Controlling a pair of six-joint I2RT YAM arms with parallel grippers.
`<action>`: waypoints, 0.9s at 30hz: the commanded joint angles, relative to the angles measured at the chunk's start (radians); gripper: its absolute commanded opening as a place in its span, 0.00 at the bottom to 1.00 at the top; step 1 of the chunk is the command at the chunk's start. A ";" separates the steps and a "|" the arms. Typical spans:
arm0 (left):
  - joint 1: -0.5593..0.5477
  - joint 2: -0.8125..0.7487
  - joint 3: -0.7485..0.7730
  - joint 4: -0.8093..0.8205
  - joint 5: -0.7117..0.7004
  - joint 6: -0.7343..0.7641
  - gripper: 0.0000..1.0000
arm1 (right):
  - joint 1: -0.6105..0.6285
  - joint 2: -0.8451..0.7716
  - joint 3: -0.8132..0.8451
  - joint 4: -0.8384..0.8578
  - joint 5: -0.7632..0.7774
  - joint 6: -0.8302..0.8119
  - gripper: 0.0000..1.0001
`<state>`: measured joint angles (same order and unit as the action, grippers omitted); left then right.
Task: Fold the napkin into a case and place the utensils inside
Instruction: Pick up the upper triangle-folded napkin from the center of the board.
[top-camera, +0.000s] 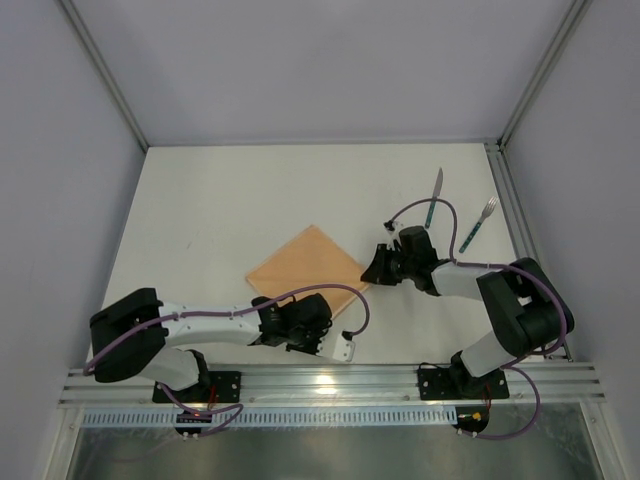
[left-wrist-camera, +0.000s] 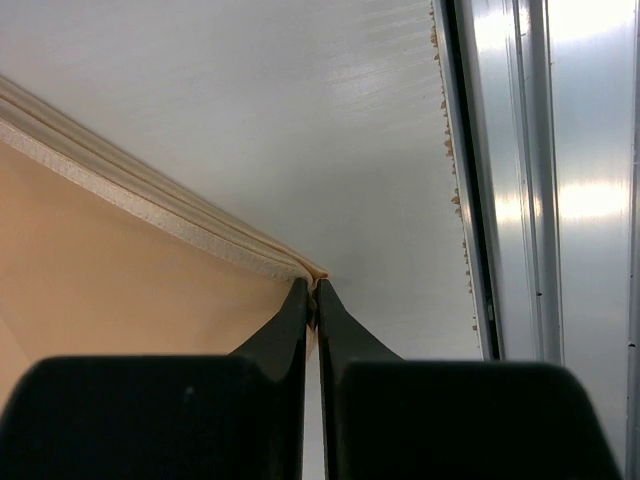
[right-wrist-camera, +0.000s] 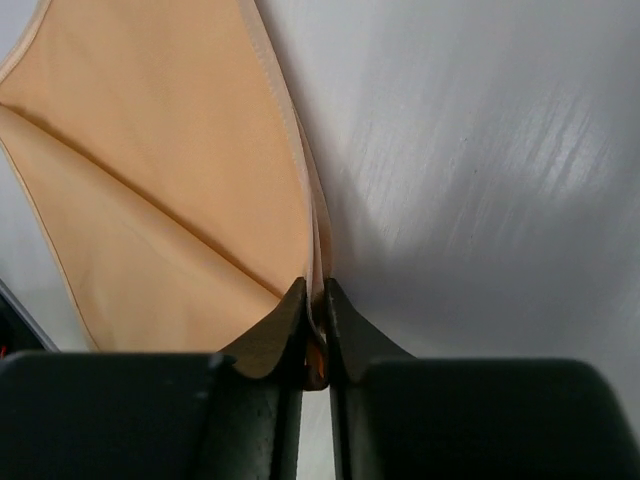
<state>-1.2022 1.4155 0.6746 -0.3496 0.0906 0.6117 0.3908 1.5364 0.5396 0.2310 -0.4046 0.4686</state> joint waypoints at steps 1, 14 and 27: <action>0.006 -0.018 -0.018 -0.051 0.024 0.006 0.00 | 0.002 0.021 -0.006 -0.036 -0.026 -0.002 0.12; 0.006 -0.151 0.031 -0.184 0.060 0.066 0.50 | 0.002 0.008 0.008 -0.032 -0.054 0.018 0.04; 0.018 0.037 0.034 -0.069 0.018 0.030 0.69 | 0.003 0.011 0.017 -0.042 -0.042 0.007 0.04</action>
<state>-1.1870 1.3975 0.6994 -0.4675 0.0925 0.6579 0.3904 1.5452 0.5400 0.2066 -0.4507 0.4793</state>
